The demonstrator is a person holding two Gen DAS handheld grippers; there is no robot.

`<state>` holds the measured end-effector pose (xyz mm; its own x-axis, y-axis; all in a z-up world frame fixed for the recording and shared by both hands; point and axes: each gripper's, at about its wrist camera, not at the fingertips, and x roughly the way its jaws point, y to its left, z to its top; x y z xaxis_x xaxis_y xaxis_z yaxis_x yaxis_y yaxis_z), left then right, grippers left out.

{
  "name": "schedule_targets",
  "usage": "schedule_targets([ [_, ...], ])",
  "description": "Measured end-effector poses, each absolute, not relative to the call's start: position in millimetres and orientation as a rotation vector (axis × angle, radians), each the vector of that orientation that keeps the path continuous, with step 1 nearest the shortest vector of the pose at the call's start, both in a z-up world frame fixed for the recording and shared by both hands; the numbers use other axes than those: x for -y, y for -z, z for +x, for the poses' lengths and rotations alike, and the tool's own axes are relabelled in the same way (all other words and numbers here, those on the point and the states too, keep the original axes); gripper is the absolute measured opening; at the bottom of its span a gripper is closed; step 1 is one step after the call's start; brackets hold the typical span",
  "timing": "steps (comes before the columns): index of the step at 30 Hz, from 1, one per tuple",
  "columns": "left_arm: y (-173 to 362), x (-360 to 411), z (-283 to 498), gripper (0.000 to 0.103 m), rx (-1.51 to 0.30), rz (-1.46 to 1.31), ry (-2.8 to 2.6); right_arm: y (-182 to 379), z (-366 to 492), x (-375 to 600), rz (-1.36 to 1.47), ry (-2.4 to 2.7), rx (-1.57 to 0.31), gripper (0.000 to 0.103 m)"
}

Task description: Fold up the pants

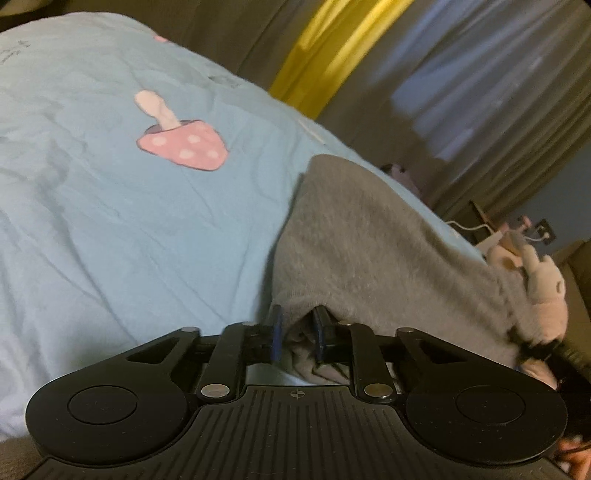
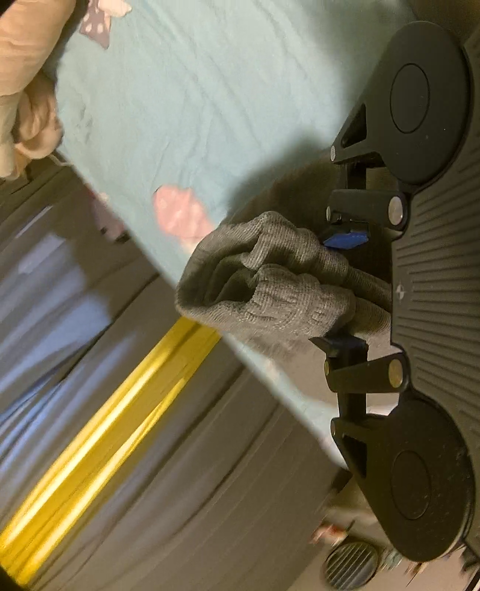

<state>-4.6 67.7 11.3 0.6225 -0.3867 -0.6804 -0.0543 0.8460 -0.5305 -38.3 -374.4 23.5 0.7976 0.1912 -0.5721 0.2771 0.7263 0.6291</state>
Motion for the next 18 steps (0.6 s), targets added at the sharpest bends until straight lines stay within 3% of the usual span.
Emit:
schedule_targets([
  [3, -22, -67, -7, 0.04, -0.854, -0.52, 0.178, 0, -30, 382, 0.779, 0.162, -0.856, 0.052],
  [5, -37, -67, -12, 0.061, -0.795, -0.465, 0.17, 1, -36, 391, 0.844, 0.149, -0.834, 0.059],
  [7, -48, -64, -10, 0.07, -0.758, -0.416, 0.177, -11, -39, 395, 0.818, 0.17, -0.798, 0.08],
  [8, -51, -60, -8, 0.075, -0.758, -0.39, 0.19, -21, -41, 395, 0.768, 0.2, -0.763, 0.084],
  [12, -46, -33, 17, 0.079, -0.804, -0.289, 0.213, -54, -47, 390, 0.605, 0.192, -0.617, 0.086],
  [14, -29, -20, 28, 0.08, -0.856, -0.288, 0.245, -64, -43, 381, 0.558, 0.114, -0.568, 0.081],
  [15, -18, -12, 32, 0.079, -0.891, -0.263, 0.243, -65, -43, 378, 0.546, 0.073, -0.553, 0.062],
  [16, -5, -3, 35, 0.08, -0.936, -0.208, 0.217, -66, -40, 374, 0.525, 0.031, -0.548, 0.036],
  [18, 13, 4, 35, 0.084, -0.987, -0.149, 0.174, -61, -27, 361, 0.459, -0.004, -0.587, 0.03],
])
